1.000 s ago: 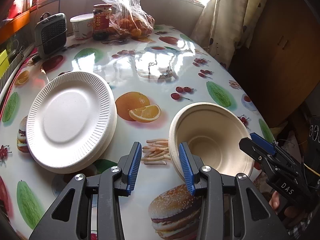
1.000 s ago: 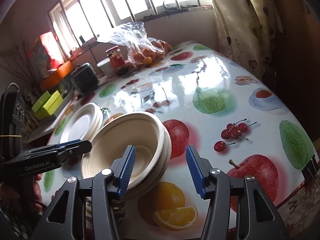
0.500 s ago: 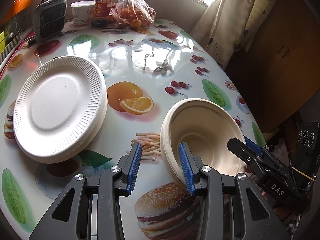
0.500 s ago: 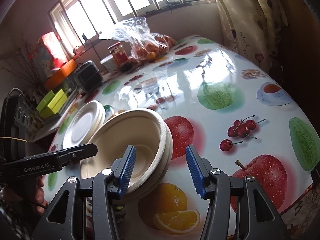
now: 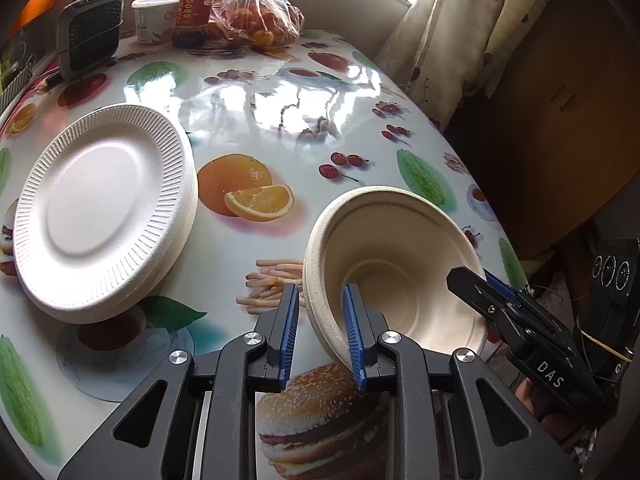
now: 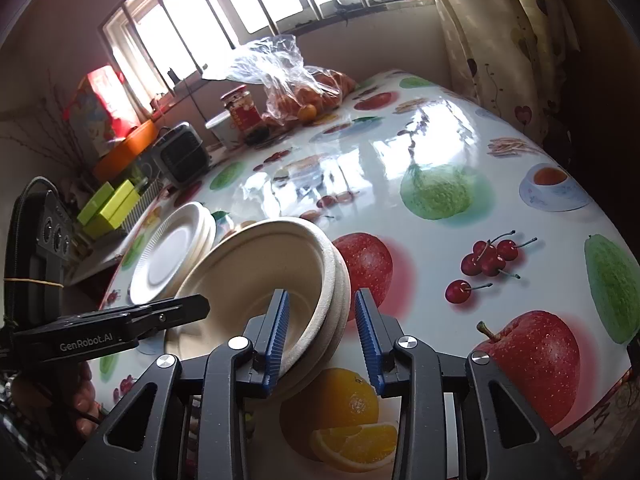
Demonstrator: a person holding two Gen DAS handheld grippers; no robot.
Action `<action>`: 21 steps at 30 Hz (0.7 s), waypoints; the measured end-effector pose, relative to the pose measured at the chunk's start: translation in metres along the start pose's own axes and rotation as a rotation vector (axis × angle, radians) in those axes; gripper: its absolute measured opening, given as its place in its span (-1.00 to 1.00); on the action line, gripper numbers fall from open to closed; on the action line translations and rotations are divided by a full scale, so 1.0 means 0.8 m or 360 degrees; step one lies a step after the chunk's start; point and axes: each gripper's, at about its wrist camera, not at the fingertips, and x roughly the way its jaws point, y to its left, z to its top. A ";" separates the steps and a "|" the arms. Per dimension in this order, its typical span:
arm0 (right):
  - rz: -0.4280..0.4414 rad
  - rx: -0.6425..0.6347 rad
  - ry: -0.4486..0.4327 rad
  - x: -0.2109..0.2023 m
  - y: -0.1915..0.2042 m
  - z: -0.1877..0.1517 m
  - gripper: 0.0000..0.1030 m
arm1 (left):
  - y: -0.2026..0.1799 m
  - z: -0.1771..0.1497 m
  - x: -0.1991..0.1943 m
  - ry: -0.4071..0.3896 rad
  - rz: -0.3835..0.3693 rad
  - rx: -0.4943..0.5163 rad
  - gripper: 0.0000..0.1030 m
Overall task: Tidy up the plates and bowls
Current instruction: 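Carry the nested bowl stack with both tools onto the white plate stack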
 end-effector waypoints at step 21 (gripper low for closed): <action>-0.0005 0.0005 -0.0003 0.001 -0.002 0.002 -0.41 | 0.001 0.002 -0.003 -0.0011 -0.0005 -0.0015 -0.61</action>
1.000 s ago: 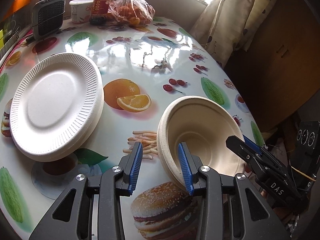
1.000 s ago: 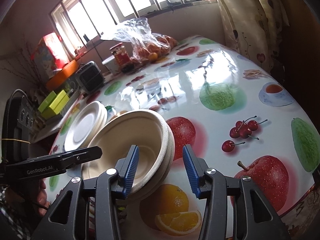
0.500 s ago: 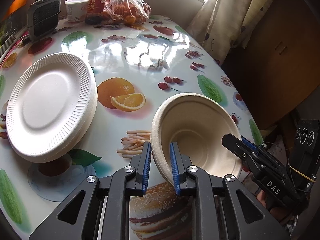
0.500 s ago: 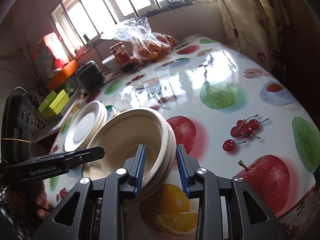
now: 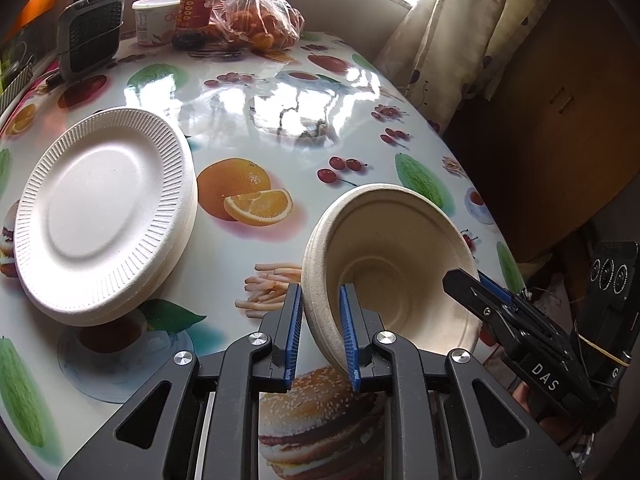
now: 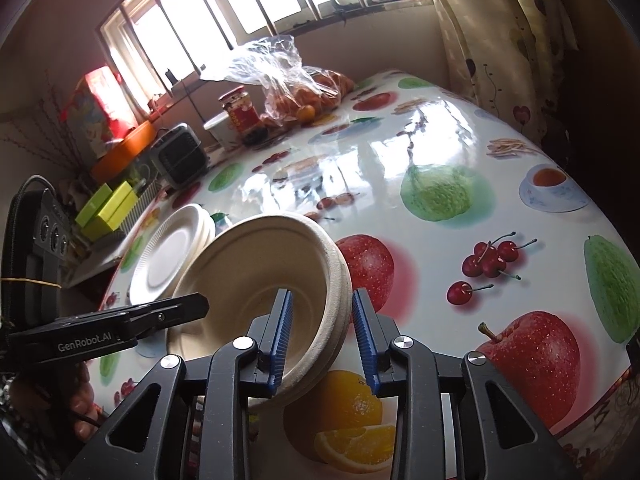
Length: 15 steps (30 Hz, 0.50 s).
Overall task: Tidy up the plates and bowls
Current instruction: 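Carry the nested bowl stack with both tools onto the white plate stack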
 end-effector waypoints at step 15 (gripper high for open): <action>0.0006 -0.0055 -0.0002 0.005 0.025 0.010 -0.41 | 0.015 0.002 -0.012 -0.0033 0.0000 -0.0055 -0.61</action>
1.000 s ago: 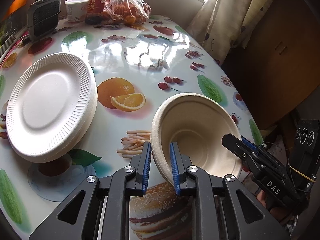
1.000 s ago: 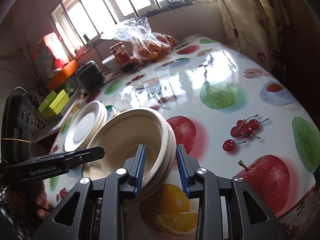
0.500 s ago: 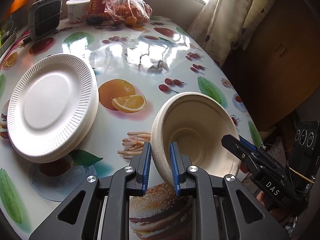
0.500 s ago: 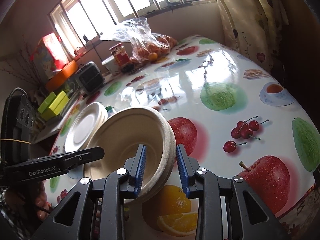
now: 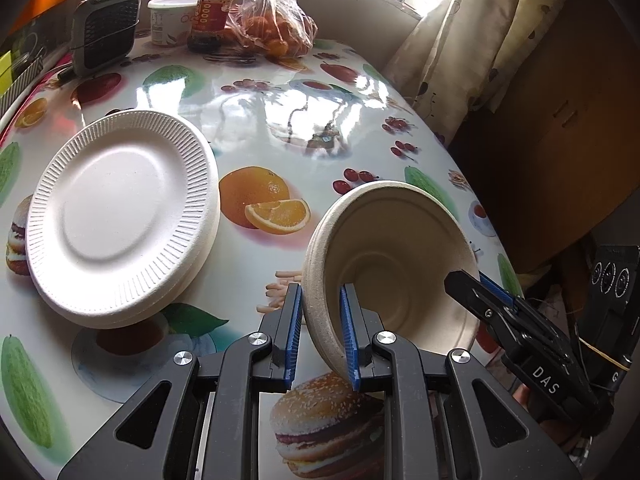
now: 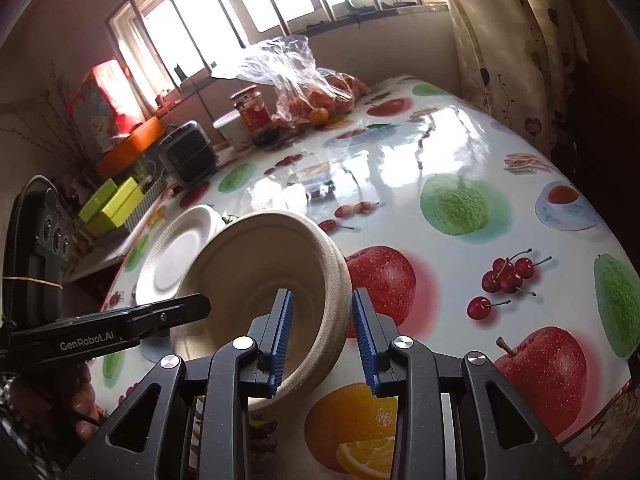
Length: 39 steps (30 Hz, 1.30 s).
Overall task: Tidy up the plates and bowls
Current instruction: 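Carry the nested bowl stack with both tools onto the white plate stack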
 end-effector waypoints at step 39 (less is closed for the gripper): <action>0.0259 -0.0310 0.0054 0.077 0.142 0.066 -0.41 | 0.118 0.035 -0.087 -0.0231 0.0217 -0.0256 -0.61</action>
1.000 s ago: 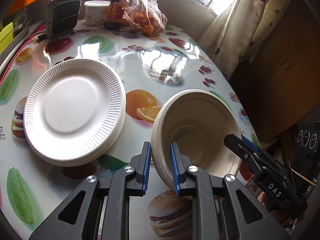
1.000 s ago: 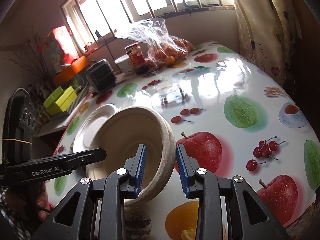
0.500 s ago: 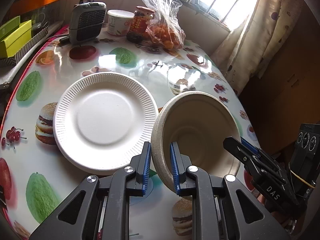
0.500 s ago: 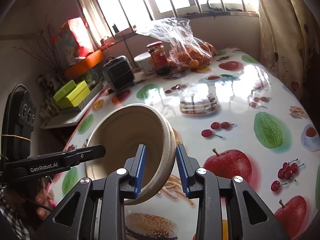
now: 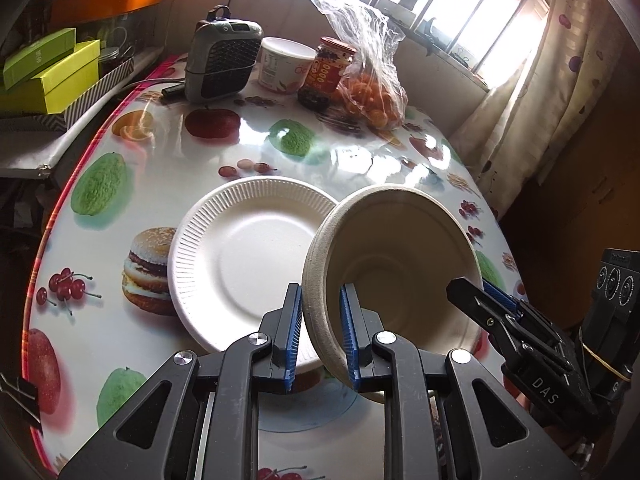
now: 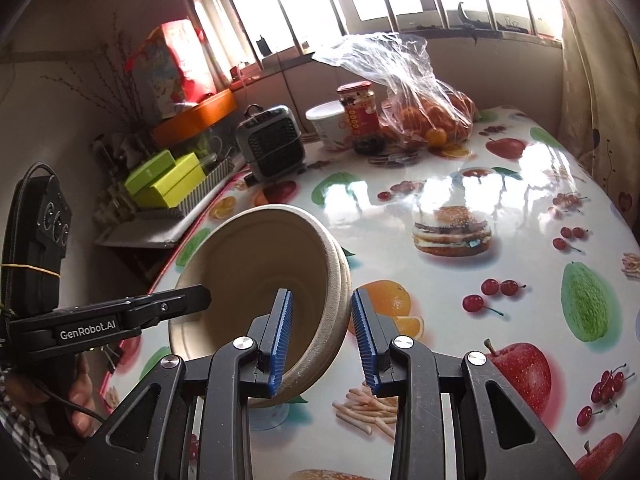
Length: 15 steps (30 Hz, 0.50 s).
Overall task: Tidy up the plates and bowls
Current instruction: 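Carry the nested bowl stack with both tools onto the white plate stack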
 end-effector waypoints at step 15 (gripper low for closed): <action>0.0046 -0.0072 0.0069 0.060 0.028 0.031 -0.41 | 0.050 0.030 0.007 -0.0005 0.0074 -0.0093 -0.61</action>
